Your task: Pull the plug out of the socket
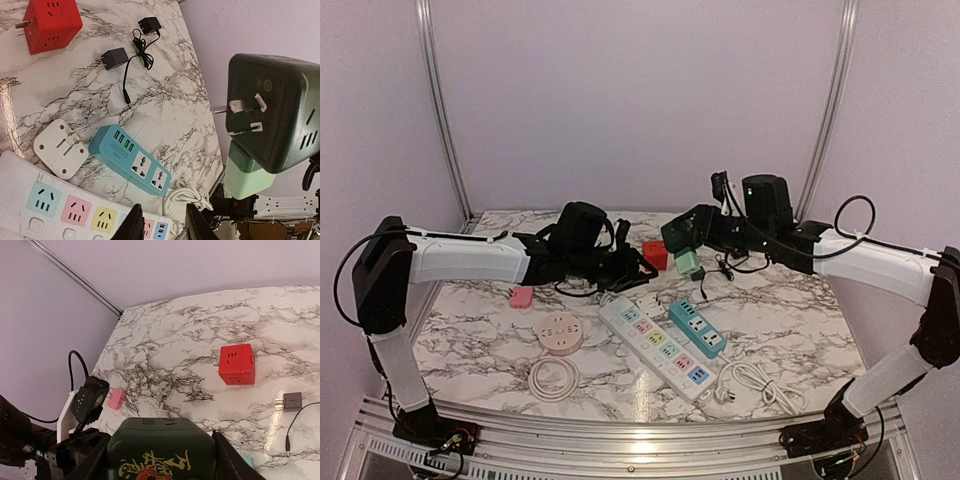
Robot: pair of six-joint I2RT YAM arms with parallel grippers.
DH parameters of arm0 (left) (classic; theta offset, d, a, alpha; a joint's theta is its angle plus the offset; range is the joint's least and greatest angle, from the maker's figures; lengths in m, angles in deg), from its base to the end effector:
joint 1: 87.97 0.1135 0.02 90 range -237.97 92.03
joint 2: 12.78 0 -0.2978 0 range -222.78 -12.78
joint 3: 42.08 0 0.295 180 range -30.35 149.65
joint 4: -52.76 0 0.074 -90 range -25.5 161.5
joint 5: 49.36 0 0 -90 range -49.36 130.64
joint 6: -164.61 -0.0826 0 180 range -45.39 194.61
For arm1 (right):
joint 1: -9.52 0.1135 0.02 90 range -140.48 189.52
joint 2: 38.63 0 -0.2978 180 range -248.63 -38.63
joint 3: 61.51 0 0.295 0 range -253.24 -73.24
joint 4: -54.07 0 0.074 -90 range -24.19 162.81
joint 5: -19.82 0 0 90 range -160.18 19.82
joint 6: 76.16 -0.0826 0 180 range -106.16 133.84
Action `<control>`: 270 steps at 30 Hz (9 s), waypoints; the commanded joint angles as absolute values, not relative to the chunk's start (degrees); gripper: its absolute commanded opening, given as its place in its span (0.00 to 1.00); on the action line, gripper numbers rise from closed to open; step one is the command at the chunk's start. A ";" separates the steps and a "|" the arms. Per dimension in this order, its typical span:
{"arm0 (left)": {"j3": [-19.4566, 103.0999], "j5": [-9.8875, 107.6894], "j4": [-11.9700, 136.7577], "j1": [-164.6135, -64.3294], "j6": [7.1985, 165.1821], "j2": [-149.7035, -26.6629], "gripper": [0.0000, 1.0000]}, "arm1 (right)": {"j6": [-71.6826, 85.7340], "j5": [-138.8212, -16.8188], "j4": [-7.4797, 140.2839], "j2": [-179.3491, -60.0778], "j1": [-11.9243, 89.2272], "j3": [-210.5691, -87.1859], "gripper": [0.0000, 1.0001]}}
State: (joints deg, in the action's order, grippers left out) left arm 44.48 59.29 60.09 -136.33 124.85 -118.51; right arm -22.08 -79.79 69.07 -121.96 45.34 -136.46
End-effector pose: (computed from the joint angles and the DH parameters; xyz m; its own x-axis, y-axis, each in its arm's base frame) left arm 0.3229 -0.4029 0.2353 -0.8801 -0.1063 -0.4627 0.3466 0.5222 -0.7792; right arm 0.3324 0.2569 0.3046 -0.6720 0.2283 -0.7045 -0.3792 0.7111 0.5921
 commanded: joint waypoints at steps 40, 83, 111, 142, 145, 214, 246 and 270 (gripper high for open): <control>30.88 71.07 13.88 -135.16 142.90 -114.91 0.40 | -56.38 -92.08 20.35 -128.29 46.21 -127.43 0.11; 27.01 72.23 17.41 -139.64 139.17 -114.11 0.00 | -60.38 -84.22 14.42 -126.43 44.88 -125.05 0.07; 24.50 70.11 21.35 -141.75 136.10 -112.86 0.00 | -60.46 -76.25 8.18 -126.36 44.27 -122.95 0.06; 21.13 65.46 28.64 -140.54 131.80 -106.63 0.00 | -61.02 -78.05 7.26 -134.15 41.67 -131.60 0.05; 21.05 66.79 27.47 -139.48 132.57 -105.50 0.00 | -60.33 -78.10 6.72 -134.06 41.69 -131.02 0.06; 4.36 32.41 86.34 -106.08 125.67 -88.60 0.24 | -49.44 -97.21 25.29 -117.38 10.83 -92.32 0.05; 11.32 36.62 87.97 -106.07 117.27 -83.50 0.89 | -46.16 -95.71 23.49 -125.05 10.77 -89.68 0.15; 17.45 42.32 88.58 -106.17 111.78 -81.18 0.99 | -40.21 -90.13 38.97 -119.33 10.82 -92.15 0.75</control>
